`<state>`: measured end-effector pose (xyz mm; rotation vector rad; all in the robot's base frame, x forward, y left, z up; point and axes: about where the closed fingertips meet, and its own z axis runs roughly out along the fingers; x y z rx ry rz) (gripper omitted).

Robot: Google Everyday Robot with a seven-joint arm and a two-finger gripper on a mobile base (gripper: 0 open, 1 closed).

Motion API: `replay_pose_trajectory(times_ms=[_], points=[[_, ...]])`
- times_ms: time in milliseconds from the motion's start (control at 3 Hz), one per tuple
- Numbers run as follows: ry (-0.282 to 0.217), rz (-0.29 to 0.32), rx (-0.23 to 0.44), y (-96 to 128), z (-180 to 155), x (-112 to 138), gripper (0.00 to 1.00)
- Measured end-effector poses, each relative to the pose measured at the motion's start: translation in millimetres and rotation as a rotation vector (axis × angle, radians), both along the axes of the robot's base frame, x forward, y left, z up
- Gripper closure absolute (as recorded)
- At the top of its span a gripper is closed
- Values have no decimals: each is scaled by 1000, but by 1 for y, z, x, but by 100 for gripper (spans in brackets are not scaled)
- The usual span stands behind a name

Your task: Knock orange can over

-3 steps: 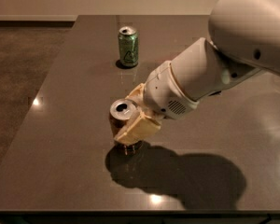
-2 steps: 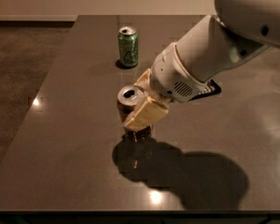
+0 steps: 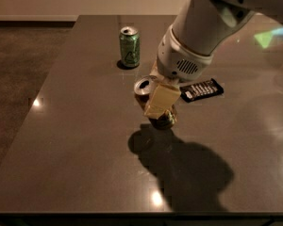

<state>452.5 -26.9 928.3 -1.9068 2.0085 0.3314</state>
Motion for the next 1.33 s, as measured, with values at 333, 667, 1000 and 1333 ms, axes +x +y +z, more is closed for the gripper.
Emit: replay_pose_trajectory(times_ms=[333, 667, 1000, 1333], points=[[16, 6, -99, -11, -10, 3, 100], [35, 14, -152, -15, -21, 4, 82], [34, 25, -194, -17, -31, 1, 61], [31, 43, -227, -15, -39, -4, 37]])
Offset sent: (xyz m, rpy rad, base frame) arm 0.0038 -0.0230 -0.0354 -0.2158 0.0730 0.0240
